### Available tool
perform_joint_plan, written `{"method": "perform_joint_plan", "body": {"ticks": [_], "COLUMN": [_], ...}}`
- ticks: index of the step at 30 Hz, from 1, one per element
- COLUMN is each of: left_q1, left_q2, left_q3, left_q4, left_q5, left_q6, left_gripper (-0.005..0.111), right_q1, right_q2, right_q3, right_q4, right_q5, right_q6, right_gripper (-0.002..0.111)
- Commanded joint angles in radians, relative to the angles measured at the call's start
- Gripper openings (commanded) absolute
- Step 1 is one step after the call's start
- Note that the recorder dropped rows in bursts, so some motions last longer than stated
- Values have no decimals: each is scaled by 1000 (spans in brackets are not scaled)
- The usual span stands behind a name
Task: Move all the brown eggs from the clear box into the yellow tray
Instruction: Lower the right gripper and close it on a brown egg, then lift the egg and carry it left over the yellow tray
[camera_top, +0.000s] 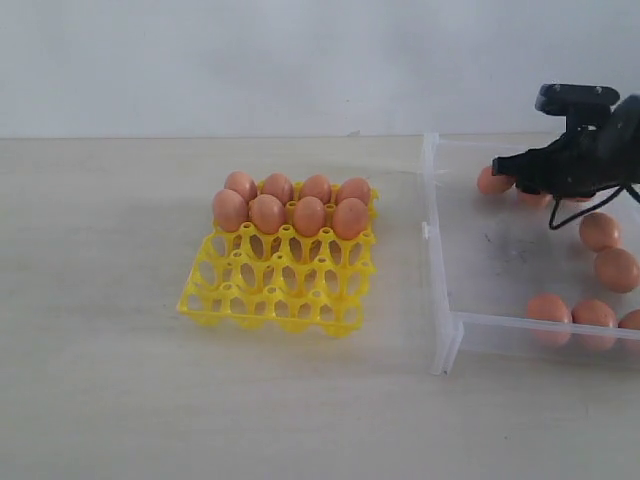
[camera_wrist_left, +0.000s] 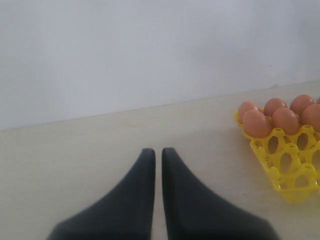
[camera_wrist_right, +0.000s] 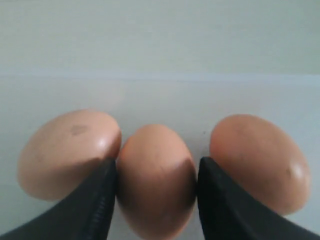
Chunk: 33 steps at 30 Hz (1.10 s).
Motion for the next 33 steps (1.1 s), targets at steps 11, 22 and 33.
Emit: {"method": "perform_joint_plan", "body": {"ticks": [11,22,33], "left_q1": [-5,-5,-5], "left_q2": [-1,-1,-1], "left_q3": [4,4,4], "left_q4": [-2,-2,-2], "left_q5": [-3,-3,-3], "left_q6": [-5,-5,-5], "left_gripper": [4,4,4], "right_q1": [-58,-50,167], "right_q2": [7,24,24], "right_q3": [386,384,340], "right_q4": [-917,-1200,-1297], "right_q5": [-1155,-1155,-1155], "right_q6": [784,821,768], "right_gripper": [0,0,0]}}
